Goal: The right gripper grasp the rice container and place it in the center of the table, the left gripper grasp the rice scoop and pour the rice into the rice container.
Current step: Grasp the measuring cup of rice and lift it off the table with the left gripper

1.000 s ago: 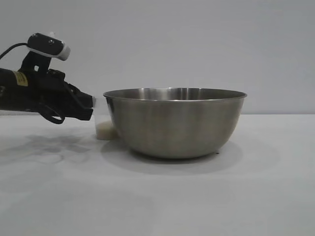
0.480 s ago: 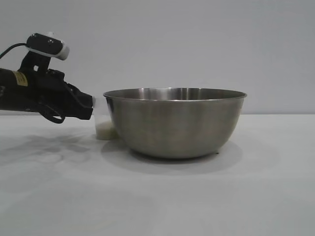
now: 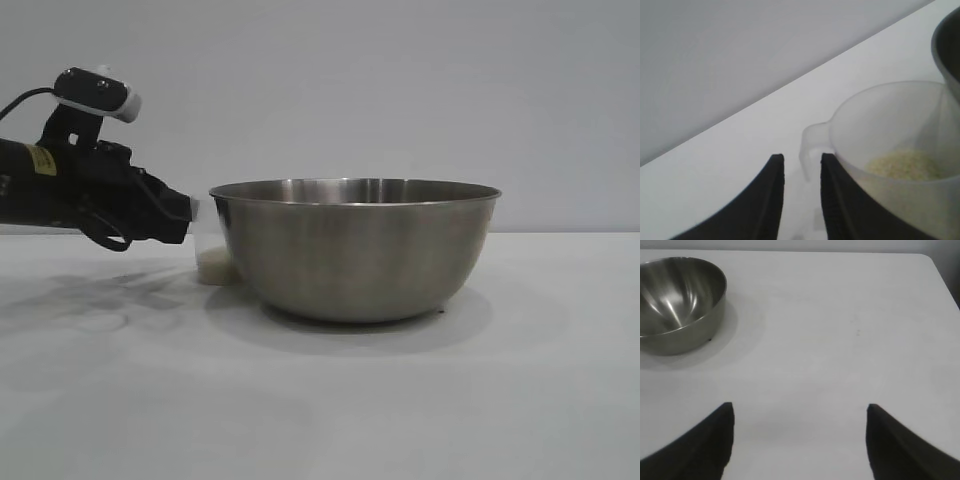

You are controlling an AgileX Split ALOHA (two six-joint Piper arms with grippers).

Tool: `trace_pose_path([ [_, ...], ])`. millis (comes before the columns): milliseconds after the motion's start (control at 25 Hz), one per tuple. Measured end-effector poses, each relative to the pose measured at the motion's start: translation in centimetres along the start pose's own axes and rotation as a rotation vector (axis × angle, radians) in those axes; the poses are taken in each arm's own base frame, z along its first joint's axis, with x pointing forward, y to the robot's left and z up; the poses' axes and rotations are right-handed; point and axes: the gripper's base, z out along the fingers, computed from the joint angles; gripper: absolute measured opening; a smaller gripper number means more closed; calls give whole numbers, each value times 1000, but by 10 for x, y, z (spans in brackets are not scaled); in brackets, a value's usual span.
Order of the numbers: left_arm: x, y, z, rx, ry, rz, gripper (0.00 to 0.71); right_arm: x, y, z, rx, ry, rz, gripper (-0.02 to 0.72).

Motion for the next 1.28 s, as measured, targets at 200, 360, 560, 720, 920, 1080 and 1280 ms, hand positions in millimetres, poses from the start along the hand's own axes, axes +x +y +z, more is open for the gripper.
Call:
trace_pose_path([
  [200,9,-2,7,20,4,-29,154,0,0,0,0,0,0,473],
  [360,14,-3,7,29,12,-52,154,0,0,0,0,0,0,473],
  [560,14,-2,9,32,7,-95,154,0,0,0,0,0,0,473],
  [720,19,-1,16,41,-1,-92,154,0,0,0,0,0,0,473],
  [920,22,1,25,40,-19,-106,154,0,0,0,0,0,0,473],
  [1080,23,2,33,71,-42,-106,154,0,0,0,0,0,0,473],
  [1280,22,8,34,103,-51,-113,154,0,0,0,0,0,0,473],
])
